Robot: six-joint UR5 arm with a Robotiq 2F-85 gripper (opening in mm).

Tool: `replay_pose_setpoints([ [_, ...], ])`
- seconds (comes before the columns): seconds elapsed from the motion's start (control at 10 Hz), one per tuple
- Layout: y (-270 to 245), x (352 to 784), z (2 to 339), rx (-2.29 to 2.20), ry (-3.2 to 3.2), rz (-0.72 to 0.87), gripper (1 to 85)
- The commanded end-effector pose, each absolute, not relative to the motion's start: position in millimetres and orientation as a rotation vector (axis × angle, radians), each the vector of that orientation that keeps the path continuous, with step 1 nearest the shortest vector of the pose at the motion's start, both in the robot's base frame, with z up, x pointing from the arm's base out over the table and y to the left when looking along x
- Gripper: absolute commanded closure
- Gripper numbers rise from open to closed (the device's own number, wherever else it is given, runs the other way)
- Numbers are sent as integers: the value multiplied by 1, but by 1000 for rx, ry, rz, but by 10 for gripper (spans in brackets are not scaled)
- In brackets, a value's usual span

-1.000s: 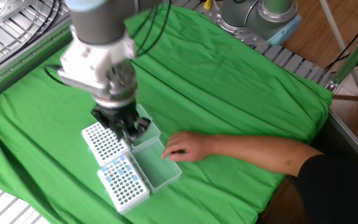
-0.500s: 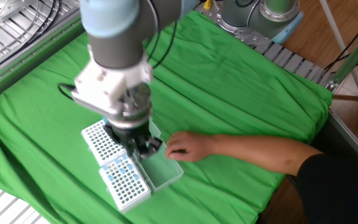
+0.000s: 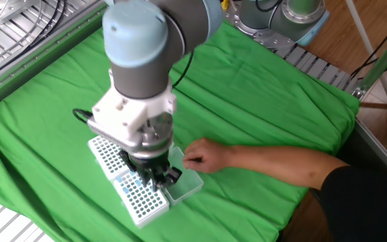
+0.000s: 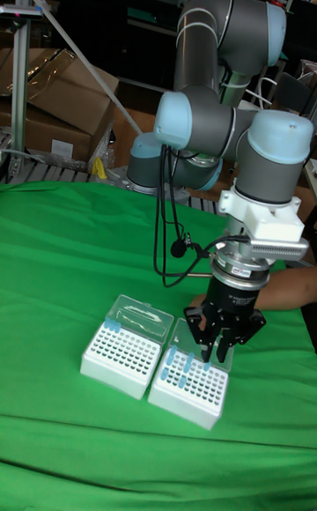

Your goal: Insert a medium pipette tip into the holder for medium pipette tips

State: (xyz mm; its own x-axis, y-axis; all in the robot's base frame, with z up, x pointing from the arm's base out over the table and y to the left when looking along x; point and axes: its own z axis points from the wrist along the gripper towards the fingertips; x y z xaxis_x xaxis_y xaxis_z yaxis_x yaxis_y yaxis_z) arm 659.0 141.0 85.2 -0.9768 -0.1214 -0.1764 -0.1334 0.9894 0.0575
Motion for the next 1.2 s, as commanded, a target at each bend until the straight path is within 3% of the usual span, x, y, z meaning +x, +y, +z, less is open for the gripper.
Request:
replay_pose_setpoints([
  [0.0,148,666,80,-164,2951,108,570],
  [1.1,136,667,71,-188,2944,69,593],
])
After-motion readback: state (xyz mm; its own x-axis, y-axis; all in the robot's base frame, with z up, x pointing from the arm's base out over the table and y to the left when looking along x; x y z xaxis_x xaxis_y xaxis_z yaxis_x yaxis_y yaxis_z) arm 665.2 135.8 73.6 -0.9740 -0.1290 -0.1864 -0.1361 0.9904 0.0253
